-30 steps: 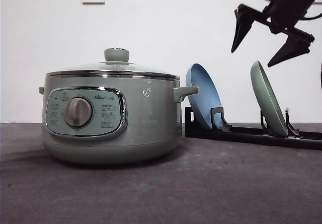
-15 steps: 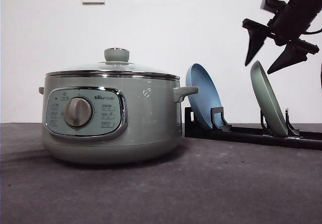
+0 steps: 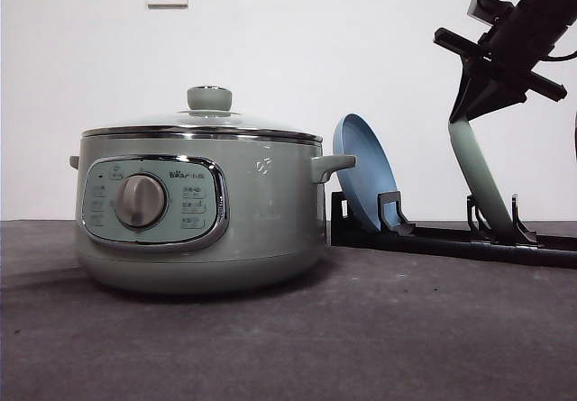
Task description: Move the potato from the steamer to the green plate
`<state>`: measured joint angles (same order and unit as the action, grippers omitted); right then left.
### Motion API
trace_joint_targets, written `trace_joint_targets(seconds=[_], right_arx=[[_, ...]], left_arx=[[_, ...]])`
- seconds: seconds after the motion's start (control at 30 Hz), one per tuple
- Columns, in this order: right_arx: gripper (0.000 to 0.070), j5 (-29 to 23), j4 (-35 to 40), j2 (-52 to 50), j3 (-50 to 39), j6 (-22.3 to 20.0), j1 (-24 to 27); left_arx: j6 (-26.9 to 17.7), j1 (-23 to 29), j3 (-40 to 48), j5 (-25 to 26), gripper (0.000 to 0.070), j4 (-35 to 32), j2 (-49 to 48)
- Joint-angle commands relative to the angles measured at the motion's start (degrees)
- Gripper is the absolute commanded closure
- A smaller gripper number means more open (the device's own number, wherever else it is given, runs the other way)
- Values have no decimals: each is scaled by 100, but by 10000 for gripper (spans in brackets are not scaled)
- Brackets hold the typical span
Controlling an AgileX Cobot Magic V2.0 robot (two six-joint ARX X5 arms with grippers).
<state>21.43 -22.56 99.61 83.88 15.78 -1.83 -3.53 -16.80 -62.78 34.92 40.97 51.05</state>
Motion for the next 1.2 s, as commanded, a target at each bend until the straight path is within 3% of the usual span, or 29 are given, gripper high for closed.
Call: trace_joint_targets(seconds=[0.0, 0.4, 0.77, 0.97, 1.17], right_arx=[[697, 112, 49, 96, 134, 138, 12], [697, 713, -242, -934, 142, 353, -6], [697, 873, -1977, -2554, 142, -844, -353], [697, 348, -3027, -3234, 132, -1367, -1048], [697, -967, -4040, -3744, 47, -1581, -2115]], left_arx=[[-51, -33, -146, 68, 0, -22, 37], [-26, -33, -146, 68, 0, 47, 37], [13, -37, -146, 68, 0, 132, 24], [11, -37, -146, 68, 0, 131, 24], [9, -37, -146, 68, 0, 122, 24]])
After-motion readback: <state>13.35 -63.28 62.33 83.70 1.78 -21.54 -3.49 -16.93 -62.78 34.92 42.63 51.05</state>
